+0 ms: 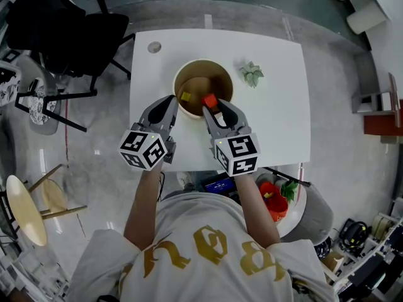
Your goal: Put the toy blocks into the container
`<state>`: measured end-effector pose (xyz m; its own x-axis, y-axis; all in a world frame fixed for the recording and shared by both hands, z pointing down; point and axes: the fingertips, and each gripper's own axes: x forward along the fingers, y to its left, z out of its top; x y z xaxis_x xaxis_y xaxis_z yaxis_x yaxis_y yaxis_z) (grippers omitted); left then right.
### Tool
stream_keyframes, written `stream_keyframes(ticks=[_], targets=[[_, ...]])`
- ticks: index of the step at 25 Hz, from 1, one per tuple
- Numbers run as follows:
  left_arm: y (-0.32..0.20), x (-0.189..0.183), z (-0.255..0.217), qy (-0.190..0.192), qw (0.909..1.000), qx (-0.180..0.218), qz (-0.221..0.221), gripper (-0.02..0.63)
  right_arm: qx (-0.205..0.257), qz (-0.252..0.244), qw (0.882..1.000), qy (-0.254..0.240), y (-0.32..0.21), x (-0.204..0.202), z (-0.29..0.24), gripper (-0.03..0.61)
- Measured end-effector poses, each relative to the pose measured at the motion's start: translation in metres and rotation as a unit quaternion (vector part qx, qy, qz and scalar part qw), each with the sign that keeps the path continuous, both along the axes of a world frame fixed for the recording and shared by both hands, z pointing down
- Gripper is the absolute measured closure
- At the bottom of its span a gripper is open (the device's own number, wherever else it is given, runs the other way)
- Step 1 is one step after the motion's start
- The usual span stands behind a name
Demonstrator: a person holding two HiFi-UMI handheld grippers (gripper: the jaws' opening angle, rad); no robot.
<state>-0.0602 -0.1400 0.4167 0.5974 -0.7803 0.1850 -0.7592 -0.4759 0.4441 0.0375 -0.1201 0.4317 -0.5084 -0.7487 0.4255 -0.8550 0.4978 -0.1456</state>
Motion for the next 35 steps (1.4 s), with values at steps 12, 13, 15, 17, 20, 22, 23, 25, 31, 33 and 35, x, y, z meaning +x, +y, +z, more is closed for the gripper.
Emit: stream_keyframes(ticks=[12,13,15,17,20,22,23,25,31,33,35], targets=[[0.008,-0.007,-0.004,-0.003,1.0,0.002,-0.008,0.612,0.004,0.01,1.0,0.003,0.005,0.008,0.0,0.447],[0.01,-0.008,-0.005,-0.004,0.9999,0.003,-0.01,0.613,0.005,0.014,1.0,0.002,0.007,0.01,-0.001,0.453],[0.014,-0.011,-0.006,-0.005,0.9999,0.004,-0.012,0.612,0.009,0.021,1.0,0.0,0.01,0.012,-0.004,0.46],[0.019,-0.013,-0.008,-0.006,0.9999,0.006,-0.013,0.612,0.014,0.028,1.0,0.002,0.013,0.013,-0.007,0.468],[0.027,-0.012,-0.012,-0.009,0.9999,0.01,-0.01,0.612,0.026,0.04,0.999,0.007,0.019,0.018,-0.014,0.54],[0.033,-0.01,-0.015,-0.012,0.9998,0.013,-0.007,0.612,0.031,0.044,0.999,0.009,0.024,0.019,-0.018,0.557],[0.036,-0.011,-0.017,-0.013,0.9998,0.015,-0.006,0.612,0.032,0.045,0.998,0.01,0.027,0.018,-0.019,0.557],[0.042,-0.011,-0.019,-0.014,0.9997,0.017,-0.006,0.612,0.036,0.047,0.998,0.007,0.033,0.019,-0.023,0.557],[0.06,-0.012,-0.031,-0.026,0.9992,0.031,0.0,0.612,0.042,0.072,0.997,-0.002,0.047,0.025,-0.032,0.557],[0.064,-0.013,-0.035,-0.028,0.999,0.036,0.0,0.612,0.045,0.074,0.996,0.003,0.051,0.026,-0.034,0.557],[0.068,-0.014,-0.037,-0.03,0.9988,0.038,0.001,0.613,0.047,0.076,0.996,0.002,0.056,0.025,-0.037,0.557]])
